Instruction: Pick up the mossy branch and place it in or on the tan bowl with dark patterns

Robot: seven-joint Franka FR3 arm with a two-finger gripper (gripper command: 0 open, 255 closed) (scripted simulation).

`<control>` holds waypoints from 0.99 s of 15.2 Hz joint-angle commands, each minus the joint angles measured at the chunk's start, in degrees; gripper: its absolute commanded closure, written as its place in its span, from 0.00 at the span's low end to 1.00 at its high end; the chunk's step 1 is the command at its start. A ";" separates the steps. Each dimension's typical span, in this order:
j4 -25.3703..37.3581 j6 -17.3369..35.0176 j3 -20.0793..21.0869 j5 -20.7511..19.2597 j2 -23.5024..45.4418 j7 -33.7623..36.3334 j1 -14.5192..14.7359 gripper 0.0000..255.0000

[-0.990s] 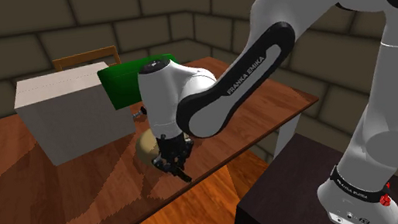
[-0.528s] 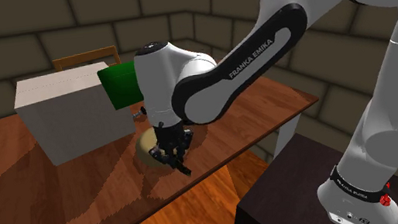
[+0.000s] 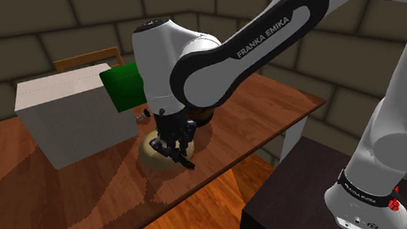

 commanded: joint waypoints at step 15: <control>5.83 -3.74 -6.83 -0.87 1.70 -14.32 -7.58 1.00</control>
